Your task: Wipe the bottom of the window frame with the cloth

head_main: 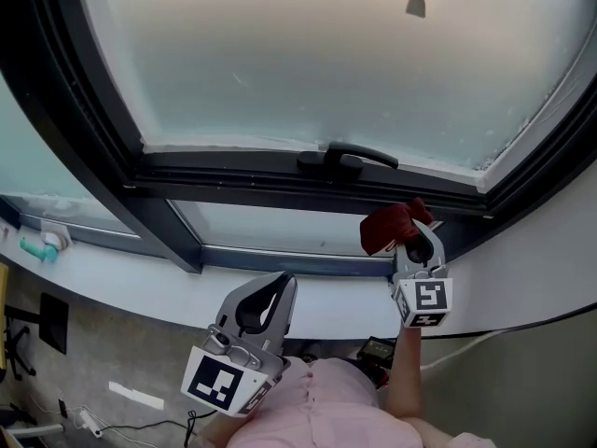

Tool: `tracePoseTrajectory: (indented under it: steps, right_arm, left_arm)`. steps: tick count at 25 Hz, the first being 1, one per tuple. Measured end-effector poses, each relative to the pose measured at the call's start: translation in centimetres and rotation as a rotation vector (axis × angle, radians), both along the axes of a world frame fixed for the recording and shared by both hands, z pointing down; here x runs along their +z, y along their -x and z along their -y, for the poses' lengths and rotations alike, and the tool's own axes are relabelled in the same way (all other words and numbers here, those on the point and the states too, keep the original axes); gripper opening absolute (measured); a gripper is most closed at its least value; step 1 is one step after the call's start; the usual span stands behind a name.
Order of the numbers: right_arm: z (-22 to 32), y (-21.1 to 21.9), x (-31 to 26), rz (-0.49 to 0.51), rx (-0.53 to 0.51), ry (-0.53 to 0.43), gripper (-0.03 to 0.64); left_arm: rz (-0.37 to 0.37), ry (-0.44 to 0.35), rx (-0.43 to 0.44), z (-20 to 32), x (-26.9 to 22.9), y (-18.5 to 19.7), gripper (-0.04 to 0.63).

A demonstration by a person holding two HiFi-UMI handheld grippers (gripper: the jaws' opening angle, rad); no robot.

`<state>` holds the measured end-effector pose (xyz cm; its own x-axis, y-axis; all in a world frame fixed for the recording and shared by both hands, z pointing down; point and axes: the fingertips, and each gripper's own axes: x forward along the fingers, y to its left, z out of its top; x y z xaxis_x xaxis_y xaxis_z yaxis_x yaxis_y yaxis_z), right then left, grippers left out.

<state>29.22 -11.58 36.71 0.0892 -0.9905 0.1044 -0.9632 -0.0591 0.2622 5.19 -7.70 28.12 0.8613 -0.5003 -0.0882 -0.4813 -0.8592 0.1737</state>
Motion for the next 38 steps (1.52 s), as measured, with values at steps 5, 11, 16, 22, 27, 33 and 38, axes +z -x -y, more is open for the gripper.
tracePoseTrajectory:
  steps: [5, 11, 16, 22, 27, 33, 38]
  right_arm:
    - [3.3, 6.9, 1.8, 0.064, -0.075, 0.06, 0.074]
    - [7.2, 10.8, 2.3, 0.152, -0.08, 0.048, 0.074]
    - [8.3, 11.0, 2.3, 0.156, -0.015, 0.019, 0.073]
    - [8.3, 11.0, 2.5, 0.147, 0.002, 0.022, 0.072]
    - [8.3, 11.0, 2.4, 0.141, 0.002, 0.028, 0.072]
    - [8.3, 11.0, 2.3, 0.107, -0.015, 0.043, 0.072]
    - [8.2, 11.0, 2.4, 0.087, -0.044, 0.054, 0.071]
  left_arm:
    - [0.0, 0.024, -0.009, 1.2, 0.3, 3.6, -0.002]
    - [0.0, 0.033, -0.066, 3.0, 0.4, 8.6, -0.002]
    - [0.003, 0.032, -0.106, 4.3, 0.5, 11.8, -0.002]
    - [0.006, 0.022, -0.085, 4.9, 0.3, 12.7, -0.002]
    - [-0.001, 0.022, -0.083, 5.2, 0.3, 13.2, -0.002]
    - [-0.006, 0.035, -0.067, 5.2, 0.7, 12.8, -0.002]
    - [-0.039, 0.043, -0.077, 5.2, 0.0, 12.1, -0.002]
